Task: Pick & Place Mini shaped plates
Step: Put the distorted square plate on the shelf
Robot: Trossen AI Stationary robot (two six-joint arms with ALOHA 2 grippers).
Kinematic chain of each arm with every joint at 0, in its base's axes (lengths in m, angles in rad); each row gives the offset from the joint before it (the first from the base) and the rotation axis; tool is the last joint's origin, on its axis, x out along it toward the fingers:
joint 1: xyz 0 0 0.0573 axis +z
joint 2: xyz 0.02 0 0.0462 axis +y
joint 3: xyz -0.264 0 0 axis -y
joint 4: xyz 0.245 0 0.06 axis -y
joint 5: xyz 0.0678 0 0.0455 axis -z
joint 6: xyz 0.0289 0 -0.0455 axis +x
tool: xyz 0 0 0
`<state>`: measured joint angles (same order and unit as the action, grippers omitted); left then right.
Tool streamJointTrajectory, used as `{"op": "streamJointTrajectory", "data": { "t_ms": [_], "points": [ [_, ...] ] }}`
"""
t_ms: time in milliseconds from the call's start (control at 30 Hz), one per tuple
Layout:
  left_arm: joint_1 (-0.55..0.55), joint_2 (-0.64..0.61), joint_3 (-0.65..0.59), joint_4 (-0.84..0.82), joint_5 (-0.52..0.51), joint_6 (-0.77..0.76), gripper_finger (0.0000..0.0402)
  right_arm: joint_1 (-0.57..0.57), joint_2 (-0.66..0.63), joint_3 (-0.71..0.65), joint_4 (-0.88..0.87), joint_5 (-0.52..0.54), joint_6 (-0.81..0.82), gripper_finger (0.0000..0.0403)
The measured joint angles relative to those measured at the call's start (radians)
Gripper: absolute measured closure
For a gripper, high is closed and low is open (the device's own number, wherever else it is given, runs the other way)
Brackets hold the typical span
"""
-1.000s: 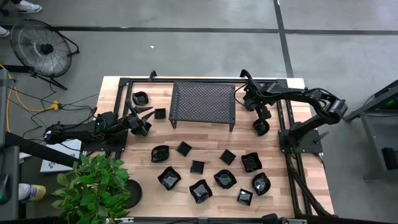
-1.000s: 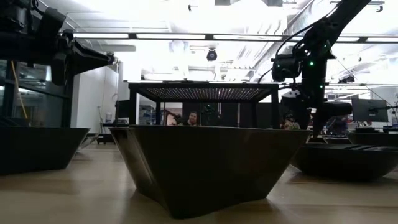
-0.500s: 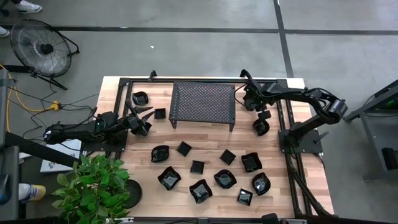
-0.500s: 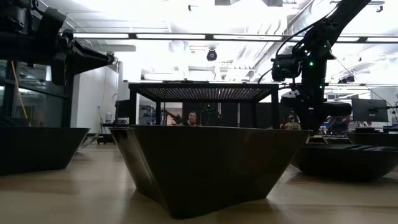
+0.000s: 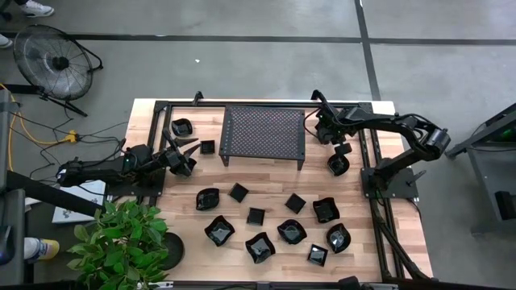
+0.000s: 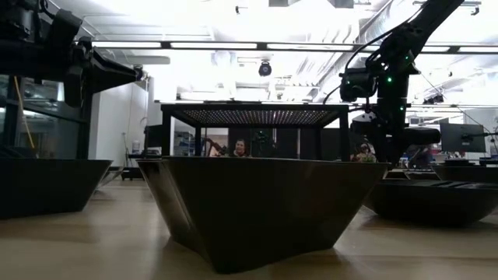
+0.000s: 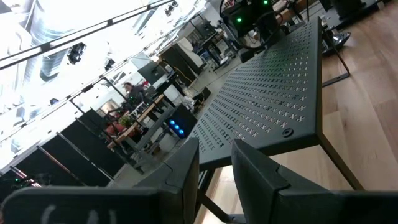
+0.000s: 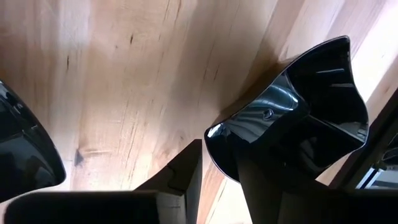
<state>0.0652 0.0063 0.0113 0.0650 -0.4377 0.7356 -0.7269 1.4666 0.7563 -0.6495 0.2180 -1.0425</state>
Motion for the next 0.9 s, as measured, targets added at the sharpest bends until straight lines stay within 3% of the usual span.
{"op": "streamJointTrajectory", "data": {
  "t_ms": [567,900],
  "points": [
    [0.0,0.0,0.0,0.0,0.0,0.0,0.0309,0.0,0.0,-0.015,0.017,-0.029,-0.037,0.0309],
    [0.0,0.0,0.0,0.0,0.0,0.0,0.0309,0.0,0.0,-0.087,0.087,0.041,-0.04,0.0309]
  ]
}}
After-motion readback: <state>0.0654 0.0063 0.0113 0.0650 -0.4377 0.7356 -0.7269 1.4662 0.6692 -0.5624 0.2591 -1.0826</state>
